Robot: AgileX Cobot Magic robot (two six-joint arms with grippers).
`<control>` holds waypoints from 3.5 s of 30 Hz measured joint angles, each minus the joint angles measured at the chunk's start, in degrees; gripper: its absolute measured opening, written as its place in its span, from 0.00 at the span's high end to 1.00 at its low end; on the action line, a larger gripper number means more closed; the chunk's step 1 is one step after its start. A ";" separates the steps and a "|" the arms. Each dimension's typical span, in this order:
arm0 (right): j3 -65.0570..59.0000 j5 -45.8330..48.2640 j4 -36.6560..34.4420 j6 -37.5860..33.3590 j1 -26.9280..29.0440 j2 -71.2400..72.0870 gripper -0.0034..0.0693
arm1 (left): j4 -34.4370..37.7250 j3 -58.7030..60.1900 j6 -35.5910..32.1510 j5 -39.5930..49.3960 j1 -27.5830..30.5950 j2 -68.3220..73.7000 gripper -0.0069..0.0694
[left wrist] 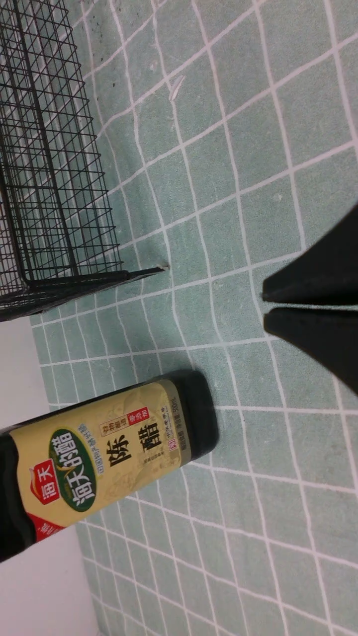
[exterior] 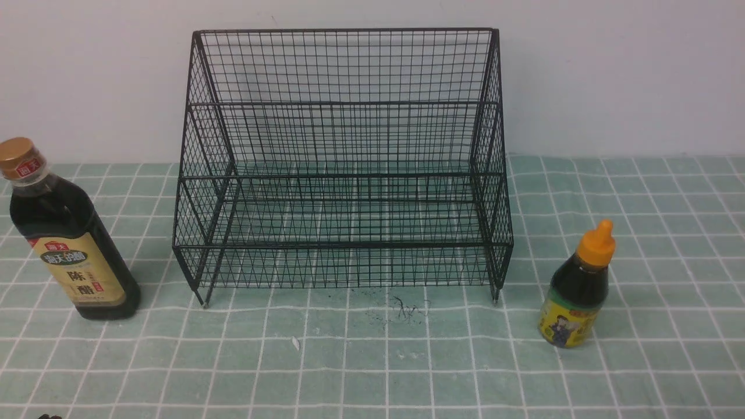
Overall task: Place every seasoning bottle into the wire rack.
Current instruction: Use the right arm to grab the condiment bottle closest to it, then use the right arm to put the condiment bottle back on the shelf
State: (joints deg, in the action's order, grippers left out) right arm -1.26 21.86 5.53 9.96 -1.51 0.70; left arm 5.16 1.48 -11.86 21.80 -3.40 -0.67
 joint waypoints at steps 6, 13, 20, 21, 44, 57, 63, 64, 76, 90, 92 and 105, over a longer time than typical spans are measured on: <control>0.00 0.00 0.00 0.00 0.00 0.00 0.97 | 0.00 0.00 0.00 0.00 0.00 0.00 0.92; 0.00 0.00 0.00 0.00 0.00 0.00 0.97 | 0.00 0.00 0.00 0.00 0.00 0.00 0.92; 0.00 -0.06 0.38 0.00 0.00 0.00 0.97 | 0.00 0.00 0.00 0.00 0.00 0.00 0.92; 0.00 -0.32 0.31 0.12 0.00 0.00 0.97 | 0.00 0.00 0.00 0.00 0.00 0.00 0.92; 15.17 -12.18 -24.32 11.52 -1.51 -3.12 0.97 | 0.00 0.00 0.00 0.00 0.00 0.00 0.92; 55.18 47.67 -14.97 -4.65 -2.44 -45.79 0.93 | 0.00 0.00 0.00 0.00 0.00 0.00 0.92; 61.95 48.31 -16.78 -9.96 -2.89 -59.03 0.71 | 0.00 0.00 0.00 0.00 0.00 0.00 0.92; 62.94 47.43 -17.00 -11.26 -3.77 -61.73 0.61 | 0.00 0.00 0.00 0.00 0.00 0.00 0.92; 64.87 31.81 -14.86 -12.13 -11.00 -81.72 0.11 | 0.00 0.00 0.00 0.00 0.00 0.00 0.92; 66.50 30.96 -15.87 -17.47 -11.07 -90.85 0.51 | 0.00 0.00 0.00 0.00 0.00 0.00 0.92; 69.27 35.62 -15.93 -18.38 -11.07 -89.38 0.50 | 0.00 0.00 0.00 0.00 0.00 0.00 0.92; 89.98 49.56 -21.09 -19.38 -18.34 -81.05 0.50 | 0.00 0.00 0.00 0.00 0.00 0.00 0.92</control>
State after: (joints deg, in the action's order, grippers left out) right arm 88.72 71.42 -15.55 -9.42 -19.85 -80.35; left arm 5.16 1.48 -11.86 21.80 -3.40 -0.67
